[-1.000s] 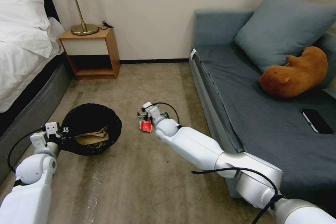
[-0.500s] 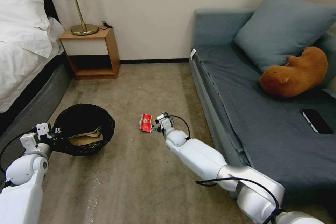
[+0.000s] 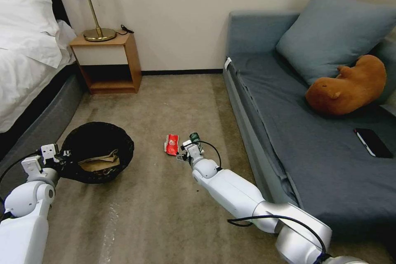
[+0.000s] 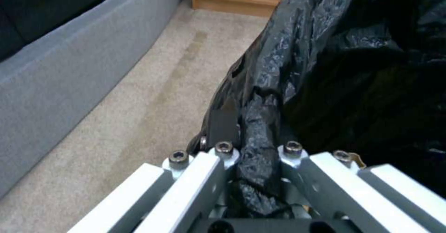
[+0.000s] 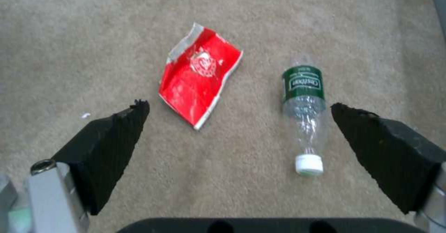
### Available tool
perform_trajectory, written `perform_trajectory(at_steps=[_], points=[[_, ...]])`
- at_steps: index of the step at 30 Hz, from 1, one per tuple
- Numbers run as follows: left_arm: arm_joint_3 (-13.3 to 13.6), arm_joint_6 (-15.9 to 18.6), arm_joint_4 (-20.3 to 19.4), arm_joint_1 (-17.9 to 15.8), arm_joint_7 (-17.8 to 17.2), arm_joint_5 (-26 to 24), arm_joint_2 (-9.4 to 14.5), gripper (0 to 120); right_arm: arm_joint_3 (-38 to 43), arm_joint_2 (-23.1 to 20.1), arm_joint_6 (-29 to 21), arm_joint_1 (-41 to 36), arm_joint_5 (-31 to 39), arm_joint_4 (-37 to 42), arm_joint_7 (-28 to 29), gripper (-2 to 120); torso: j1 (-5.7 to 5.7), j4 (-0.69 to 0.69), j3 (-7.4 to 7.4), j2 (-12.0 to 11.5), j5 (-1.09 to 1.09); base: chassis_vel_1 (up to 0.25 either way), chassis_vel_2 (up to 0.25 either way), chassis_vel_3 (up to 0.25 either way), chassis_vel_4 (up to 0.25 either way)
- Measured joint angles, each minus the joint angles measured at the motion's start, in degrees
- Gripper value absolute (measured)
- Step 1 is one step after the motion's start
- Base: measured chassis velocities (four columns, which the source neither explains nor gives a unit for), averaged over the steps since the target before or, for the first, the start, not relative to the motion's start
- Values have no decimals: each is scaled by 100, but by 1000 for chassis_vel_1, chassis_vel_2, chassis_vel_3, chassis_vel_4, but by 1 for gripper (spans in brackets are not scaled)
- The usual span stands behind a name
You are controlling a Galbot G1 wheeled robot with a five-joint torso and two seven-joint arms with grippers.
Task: Pick up the trash bin, then pick up the garbage on the floor and place it into the trash bin.
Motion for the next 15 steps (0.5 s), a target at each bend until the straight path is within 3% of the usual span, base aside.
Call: perform_trajectory(at_steps=[5, 15], points=[[34, -9, 47, 17, -5, -7, -7, 3, -9, 103, 78, 43, -15, -155, -72, 100, 0, 1, 0, 0, 0, 0, 0, 0, 0], [76, -53, 159, 16, -5, -16, 57, 3, -11, 142, 149, 47, -48, -243, -123, 100, 0, 0, 0, 1, 0, -65, 66, 75, -61]])
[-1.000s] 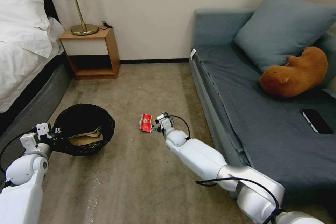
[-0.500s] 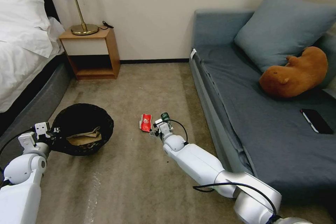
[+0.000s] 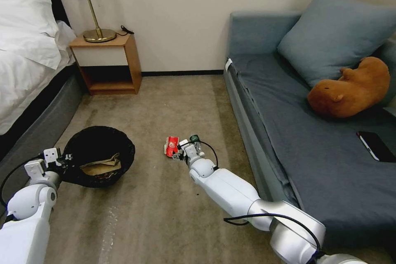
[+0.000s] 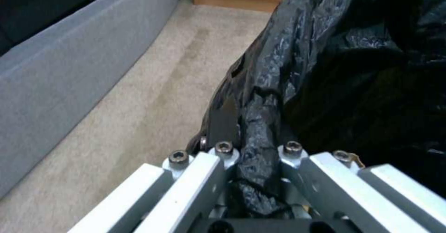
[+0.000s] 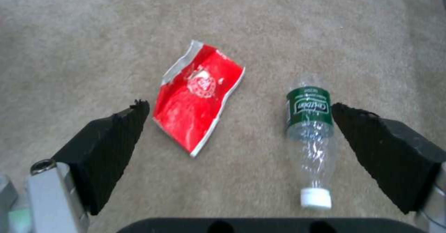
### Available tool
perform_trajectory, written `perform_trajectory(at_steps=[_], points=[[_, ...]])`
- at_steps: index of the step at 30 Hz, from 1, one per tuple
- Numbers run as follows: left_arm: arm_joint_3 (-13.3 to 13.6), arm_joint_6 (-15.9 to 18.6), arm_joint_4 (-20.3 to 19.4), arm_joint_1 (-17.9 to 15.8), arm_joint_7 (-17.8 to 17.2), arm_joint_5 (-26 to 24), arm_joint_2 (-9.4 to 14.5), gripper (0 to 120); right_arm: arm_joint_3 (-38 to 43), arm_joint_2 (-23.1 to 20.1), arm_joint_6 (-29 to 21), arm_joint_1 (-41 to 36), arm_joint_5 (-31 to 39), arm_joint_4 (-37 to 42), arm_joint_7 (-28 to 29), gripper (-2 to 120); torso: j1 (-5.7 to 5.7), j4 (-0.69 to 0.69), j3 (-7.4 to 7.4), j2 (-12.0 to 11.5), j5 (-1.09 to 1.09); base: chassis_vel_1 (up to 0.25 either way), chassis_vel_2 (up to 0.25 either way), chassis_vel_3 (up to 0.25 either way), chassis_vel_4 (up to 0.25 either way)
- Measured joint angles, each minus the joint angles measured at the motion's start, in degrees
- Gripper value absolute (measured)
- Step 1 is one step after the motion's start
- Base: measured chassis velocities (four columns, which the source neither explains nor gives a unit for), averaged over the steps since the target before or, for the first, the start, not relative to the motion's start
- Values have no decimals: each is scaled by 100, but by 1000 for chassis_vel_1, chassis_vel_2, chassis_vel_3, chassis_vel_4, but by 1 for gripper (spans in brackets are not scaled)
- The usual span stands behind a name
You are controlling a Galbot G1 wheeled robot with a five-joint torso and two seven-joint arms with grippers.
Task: Pick up the trash bin, then pick up the garbage on the floor and place it into the trash bin.
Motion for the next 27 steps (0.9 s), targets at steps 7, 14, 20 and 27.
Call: perform_trajectory(at_steps=[7, 14, 20, 27], points=[[-50, -3, 68, -37, 0, -62, 130, 3, 57, 8, 37, -42, -54, -28, -5, 100, 0, -2, 0, 0, 0, -75, 66, 53, -77], [-196, 7, 101, -28, -2, -62, 177, 3, 58, -6, 37, -102, -79, 15, 3, 100, 0, 1, 0, 0, 0, -51, 67, 59, -46], [-266, 13, 82, 25, -2, -73, 181, 3, 53, 6, 37, -97, -84, 28, 4, 100, 0, -1, 0, 0, 0, -75, 77, 75, -78], [-304, 16, 57, 60, -2, -74, 157, 3, 32, 48, 37, -100, -96, 25, -2, 100, 0, 0, 0, 0, 0, -72, 72, 67, -72]])
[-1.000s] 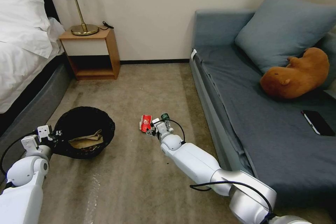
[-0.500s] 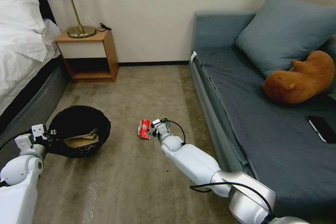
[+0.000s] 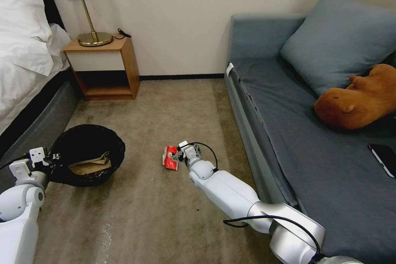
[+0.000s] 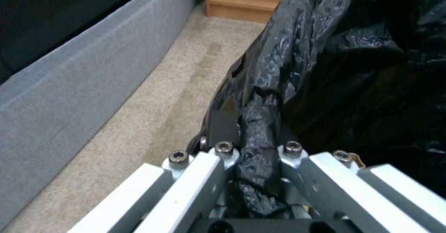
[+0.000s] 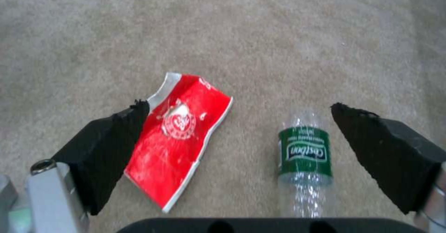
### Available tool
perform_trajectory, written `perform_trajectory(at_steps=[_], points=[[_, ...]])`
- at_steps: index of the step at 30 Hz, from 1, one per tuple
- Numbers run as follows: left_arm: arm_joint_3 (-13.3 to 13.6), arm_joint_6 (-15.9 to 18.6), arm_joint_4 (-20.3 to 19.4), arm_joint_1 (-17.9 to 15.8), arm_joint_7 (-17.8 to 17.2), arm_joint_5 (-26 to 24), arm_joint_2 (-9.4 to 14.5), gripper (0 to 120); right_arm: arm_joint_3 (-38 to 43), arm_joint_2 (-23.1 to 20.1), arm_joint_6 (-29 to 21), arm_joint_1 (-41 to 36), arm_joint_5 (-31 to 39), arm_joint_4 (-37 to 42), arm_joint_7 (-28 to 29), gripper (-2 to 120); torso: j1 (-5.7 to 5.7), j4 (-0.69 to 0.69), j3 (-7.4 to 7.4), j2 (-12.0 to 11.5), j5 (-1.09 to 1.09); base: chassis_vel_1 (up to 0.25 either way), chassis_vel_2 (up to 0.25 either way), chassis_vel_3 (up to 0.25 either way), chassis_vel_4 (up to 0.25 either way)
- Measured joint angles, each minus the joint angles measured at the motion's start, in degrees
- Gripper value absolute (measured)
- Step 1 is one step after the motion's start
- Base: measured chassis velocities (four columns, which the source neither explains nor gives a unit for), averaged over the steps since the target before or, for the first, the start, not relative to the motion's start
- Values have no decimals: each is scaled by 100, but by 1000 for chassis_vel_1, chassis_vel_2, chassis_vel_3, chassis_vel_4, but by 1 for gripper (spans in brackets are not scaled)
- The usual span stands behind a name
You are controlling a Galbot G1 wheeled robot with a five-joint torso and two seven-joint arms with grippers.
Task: Pick up the trash bin, then pick up the garbage on the floor and place it into the trash bin.
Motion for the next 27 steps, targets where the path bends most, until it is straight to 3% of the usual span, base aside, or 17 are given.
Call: perform_trajectory(at_steps=[27], points=[[-7, 8, -39, 68, 28, 15, 1, 3, 57, 48, 107, -109, -197, -137, -94, 100, 0, 0, 0, 0, 1, -86, 79, 84, -86]])
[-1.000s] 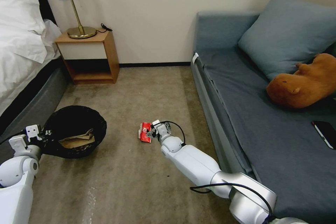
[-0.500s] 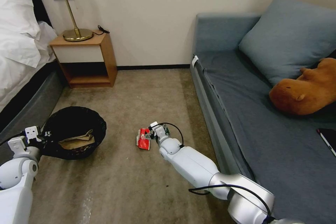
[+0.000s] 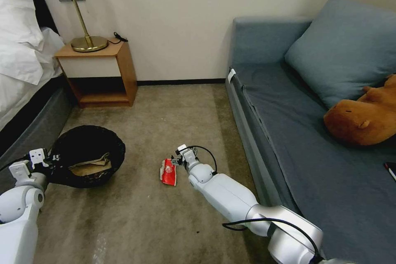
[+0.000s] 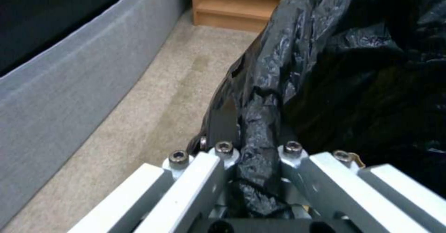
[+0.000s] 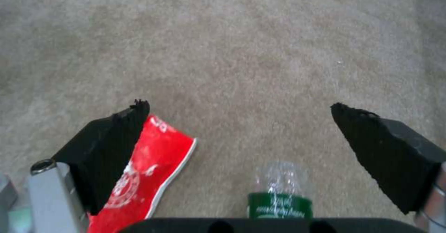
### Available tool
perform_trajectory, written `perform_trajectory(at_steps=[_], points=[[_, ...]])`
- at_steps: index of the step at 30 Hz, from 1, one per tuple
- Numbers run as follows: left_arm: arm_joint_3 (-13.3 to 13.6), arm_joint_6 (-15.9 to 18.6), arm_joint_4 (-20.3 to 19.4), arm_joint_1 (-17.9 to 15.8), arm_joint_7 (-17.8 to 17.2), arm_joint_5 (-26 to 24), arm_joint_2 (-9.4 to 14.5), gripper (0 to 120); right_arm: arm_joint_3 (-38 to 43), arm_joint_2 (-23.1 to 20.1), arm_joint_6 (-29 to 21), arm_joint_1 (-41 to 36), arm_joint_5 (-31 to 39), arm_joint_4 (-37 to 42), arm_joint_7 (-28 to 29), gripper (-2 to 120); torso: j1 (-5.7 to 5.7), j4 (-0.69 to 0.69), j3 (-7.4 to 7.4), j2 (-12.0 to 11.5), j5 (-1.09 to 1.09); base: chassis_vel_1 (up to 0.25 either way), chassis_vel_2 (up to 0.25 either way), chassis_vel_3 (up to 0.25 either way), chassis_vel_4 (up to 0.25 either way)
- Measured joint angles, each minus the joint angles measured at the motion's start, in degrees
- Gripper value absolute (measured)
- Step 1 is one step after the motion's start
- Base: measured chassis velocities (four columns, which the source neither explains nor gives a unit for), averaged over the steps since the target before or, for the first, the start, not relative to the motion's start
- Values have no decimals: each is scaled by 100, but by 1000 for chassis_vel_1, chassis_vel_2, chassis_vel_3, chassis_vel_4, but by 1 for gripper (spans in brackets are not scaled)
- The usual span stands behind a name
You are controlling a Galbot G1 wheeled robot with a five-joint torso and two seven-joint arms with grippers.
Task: Pick up the trash bin, then pick up the garbage on the floor and place it into the trash bin.
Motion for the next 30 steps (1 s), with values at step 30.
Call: perform_trajectory(at_steps=[30], points=[[184, 22, -137, -5, 31, 34, -25, 3, -1036, -773, -801, 352, 427, 844, 293, 100, 0, -1, 0, 0, 0, -79, 78, 77, -81]])
